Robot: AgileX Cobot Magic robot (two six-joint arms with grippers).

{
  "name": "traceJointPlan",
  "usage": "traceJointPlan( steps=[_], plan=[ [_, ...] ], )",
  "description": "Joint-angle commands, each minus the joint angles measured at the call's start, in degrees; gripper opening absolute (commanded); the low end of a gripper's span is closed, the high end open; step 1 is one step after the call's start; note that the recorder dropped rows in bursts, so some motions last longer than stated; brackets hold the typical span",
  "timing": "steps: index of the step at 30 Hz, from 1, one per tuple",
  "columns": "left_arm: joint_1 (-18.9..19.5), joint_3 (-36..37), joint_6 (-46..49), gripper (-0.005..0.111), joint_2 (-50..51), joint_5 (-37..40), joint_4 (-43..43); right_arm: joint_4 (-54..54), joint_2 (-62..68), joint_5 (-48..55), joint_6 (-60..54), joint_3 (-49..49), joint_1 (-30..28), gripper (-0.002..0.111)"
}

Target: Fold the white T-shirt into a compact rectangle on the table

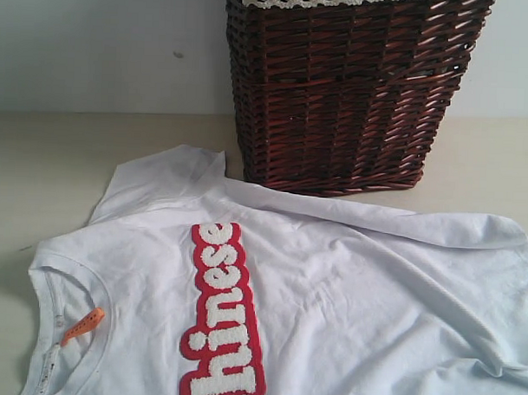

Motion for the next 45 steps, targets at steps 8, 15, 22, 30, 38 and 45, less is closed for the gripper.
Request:
traceJointPlan(
  steps=[8,15,22,30,38,45],
  plan=[
    [0.07,0.23,0.02,0.000,-0.34,-0.20,0.04,3.71,18.29,-2.37,2.61,-1.39,0.04,0.000],
    [0.07,0.23,0.02,0.000,-0.34,-0.20,0.04,3.00,33.70,-23.15,2.87,-2.30,0.04,0.000],
    [0.07,0.23,0.02,0.000,-0.34,-0.20,0.04,-2.39,49.09,-22.78,-5.78,-2.30,-0.42,0.000],
    [0.07,0.23,0.02,0.000,-0.34,-0.20,0.04,-6.48,58.97,-8.35,-15.37,-2.30,-0.41,0.000],
    [0.07,0.23,0.02,0.000,-0.34,-0.20,0.04,0.13,65.15,-6.91,-34.89,-2.30,-0.41,0.002],
    [0.07,0.23,0.02,0.000,-0.34,-0.20,0.04,0.35,72.08,2.12,-48.76,-2.30,-0.41,0.002]
  ],
)
